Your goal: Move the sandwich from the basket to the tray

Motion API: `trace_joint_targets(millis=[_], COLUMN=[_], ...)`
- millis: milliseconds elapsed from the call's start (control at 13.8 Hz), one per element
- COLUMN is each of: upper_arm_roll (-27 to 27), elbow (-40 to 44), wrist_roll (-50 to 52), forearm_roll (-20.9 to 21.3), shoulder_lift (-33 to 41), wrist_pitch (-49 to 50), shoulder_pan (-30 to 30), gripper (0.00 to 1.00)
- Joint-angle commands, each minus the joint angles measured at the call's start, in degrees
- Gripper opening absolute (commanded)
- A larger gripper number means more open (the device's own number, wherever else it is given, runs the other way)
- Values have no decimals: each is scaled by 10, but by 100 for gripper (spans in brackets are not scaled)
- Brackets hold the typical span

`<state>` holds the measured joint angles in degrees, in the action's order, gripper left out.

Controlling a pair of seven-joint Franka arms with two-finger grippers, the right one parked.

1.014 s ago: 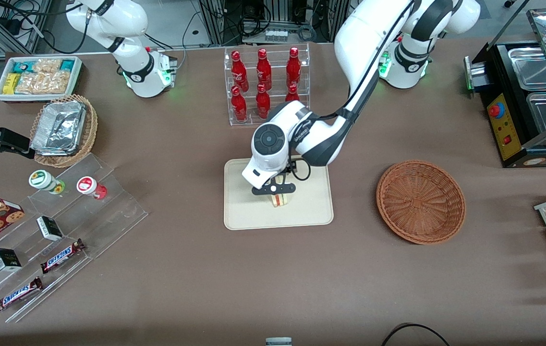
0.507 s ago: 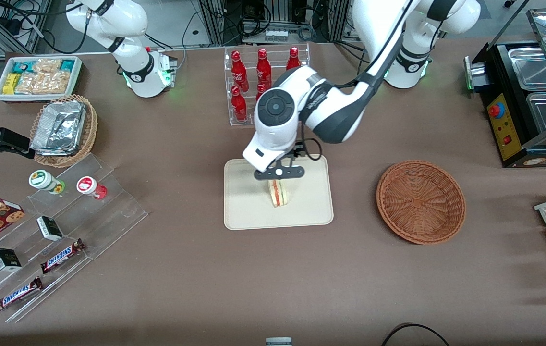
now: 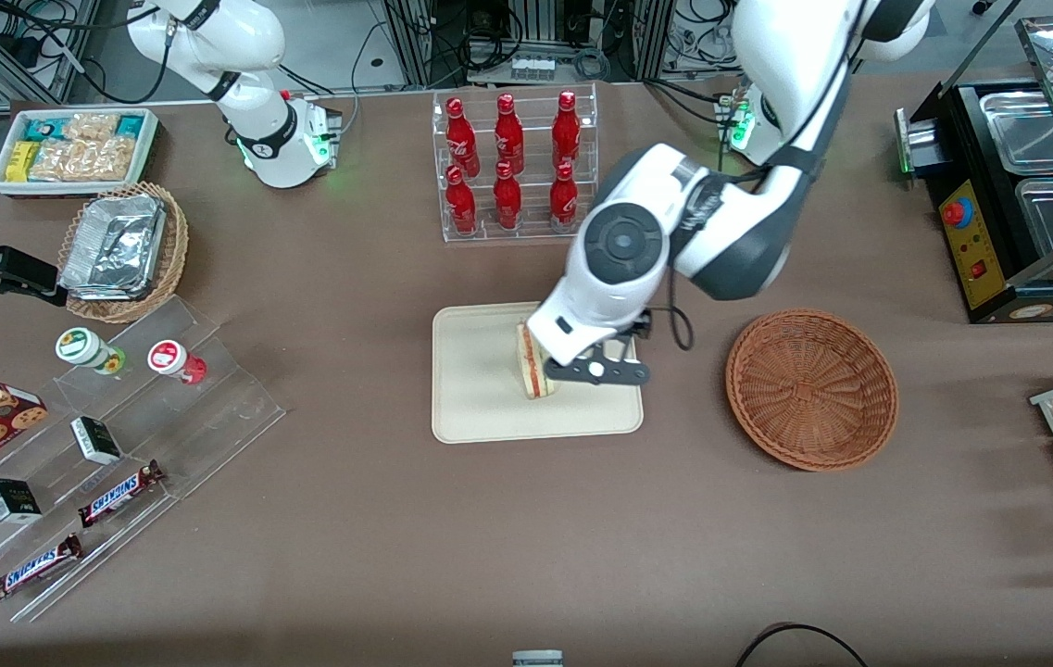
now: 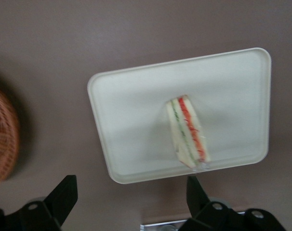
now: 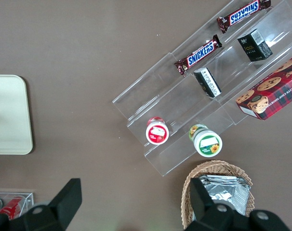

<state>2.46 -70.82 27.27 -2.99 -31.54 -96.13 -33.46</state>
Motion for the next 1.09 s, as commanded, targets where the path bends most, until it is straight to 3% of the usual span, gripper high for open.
trace_joint_targets(millis=[0, 435, 580, 1014], upper_arm_roll=[-3, -3, -2, -5], elbow=[-64, -145, -178, -256], wrist_roll=[-48, -211, -232, -288], forearm_roll=[19, 21, 14, 18], shoulder_lift=[62, 130, 162, 265], wrist_pitch=[7, 31, 30, 38], shoulder_pan=[43, 137, 188, 248], gripper=[100, 100, 100, 100])
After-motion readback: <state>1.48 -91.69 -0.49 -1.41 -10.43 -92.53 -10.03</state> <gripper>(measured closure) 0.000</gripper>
